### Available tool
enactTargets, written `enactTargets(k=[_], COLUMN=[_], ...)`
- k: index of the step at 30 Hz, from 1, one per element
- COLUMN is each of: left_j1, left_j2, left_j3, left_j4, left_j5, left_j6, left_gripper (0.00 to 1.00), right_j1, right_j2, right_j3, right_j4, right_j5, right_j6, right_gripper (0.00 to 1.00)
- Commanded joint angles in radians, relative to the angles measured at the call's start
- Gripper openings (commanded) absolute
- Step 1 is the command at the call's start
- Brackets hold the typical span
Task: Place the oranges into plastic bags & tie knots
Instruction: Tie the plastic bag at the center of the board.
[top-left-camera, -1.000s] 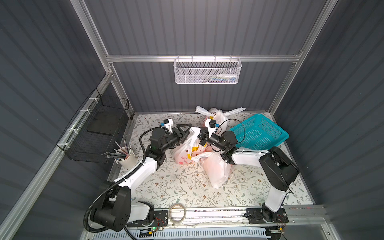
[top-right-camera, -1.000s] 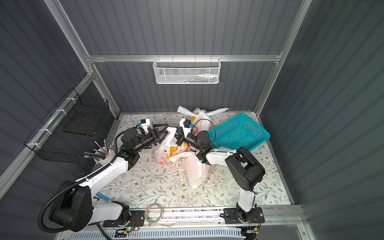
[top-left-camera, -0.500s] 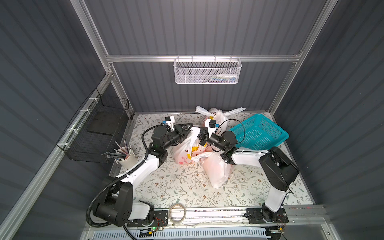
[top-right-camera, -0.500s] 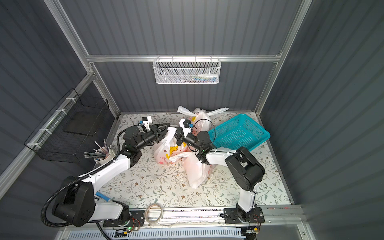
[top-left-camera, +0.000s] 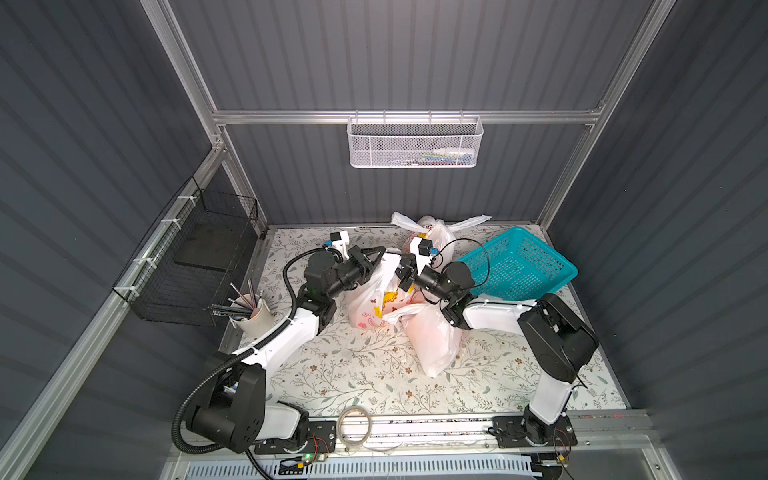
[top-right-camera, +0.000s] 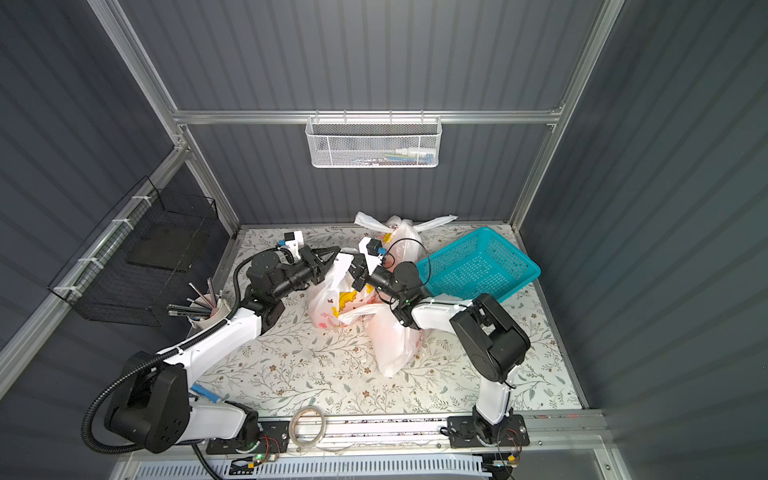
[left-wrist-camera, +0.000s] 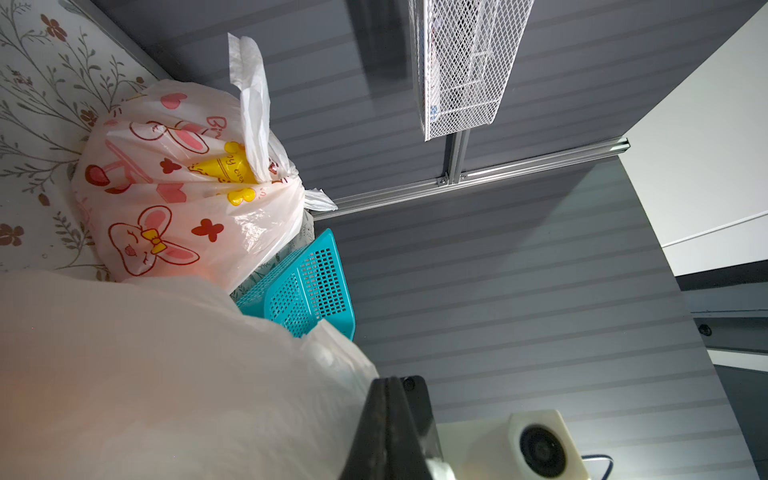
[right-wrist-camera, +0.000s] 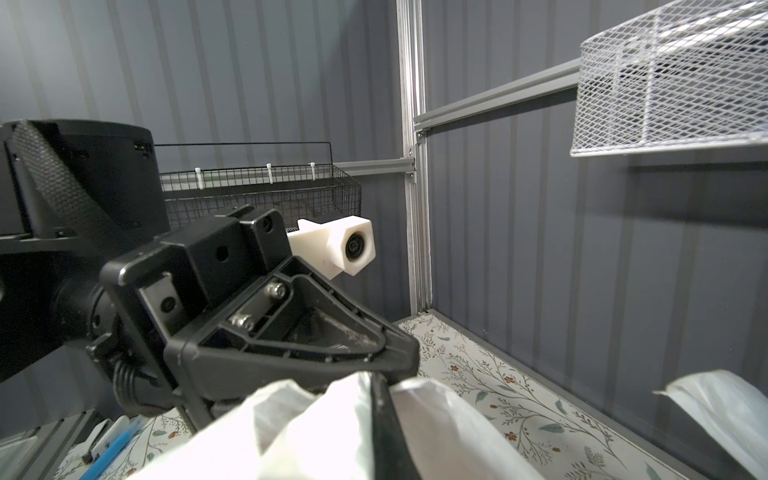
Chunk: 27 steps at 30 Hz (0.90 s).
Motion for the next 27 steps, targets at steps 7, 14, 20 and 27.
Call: enactTargets(k=[7,14,20,27], left_j1=[-0.014,-0.015,-0.02,-0.02], left_j2=[-0.029,-0.079,-0.079,-0.079], left_j3=[0.022,0.023,0.033,0.034], left_j4=[-0.065,-0.17,-0.186,-0.178], left_j5=[-0.018,-0.104,-0.103,-0.104], left_j6=[0.103,0.196,0.22,0.237], left_gripper=[0.0,0.0,0.0,0.0], right_j1=[-0.039,-0.059,-0.049,0.05], right_j2=[-0.154,-0.454,-0.667,-0.643], right_j3=[-0.17,-0.31,-0.202,-0.067], right_j4=[-0.031,-0.377,-0.864,-1.096], right_j5=[0.06,0.071,-0.027,-0.098], right_j6=[-0.042,-0.016,0.304,0.637], right_gripper=[0.44,0.79,0.76,0.75])
